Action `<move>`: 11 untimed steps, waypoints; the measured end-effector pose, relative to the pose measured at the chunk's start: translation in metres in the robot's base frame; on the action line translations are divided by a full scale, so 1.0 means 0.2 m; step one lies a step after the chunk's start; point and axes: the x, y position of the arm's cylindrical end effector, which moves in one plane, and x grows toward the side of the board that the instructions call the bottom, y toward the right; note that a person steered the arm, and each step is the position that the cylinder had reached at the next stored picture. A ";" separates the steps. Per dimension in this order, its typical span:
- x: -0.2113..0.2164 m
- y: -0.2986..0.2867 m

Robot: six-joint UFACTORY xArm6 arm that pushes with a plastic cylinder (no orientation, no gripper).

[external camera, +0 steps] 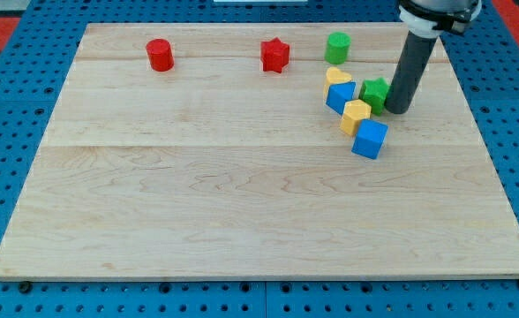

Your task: Separate the green star from the group of yellow blocks and blue triangle

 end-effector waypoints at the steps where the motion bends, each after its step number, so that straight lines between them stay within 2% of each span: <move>1: -0.03 0.08; 3: 0.16 -0.04; 6: 0.05 -0.29; 7: -0.05 -0.22; 9: -0.01 -0.30; 10: 0.02 -0.27; 11: 0.02 -0.11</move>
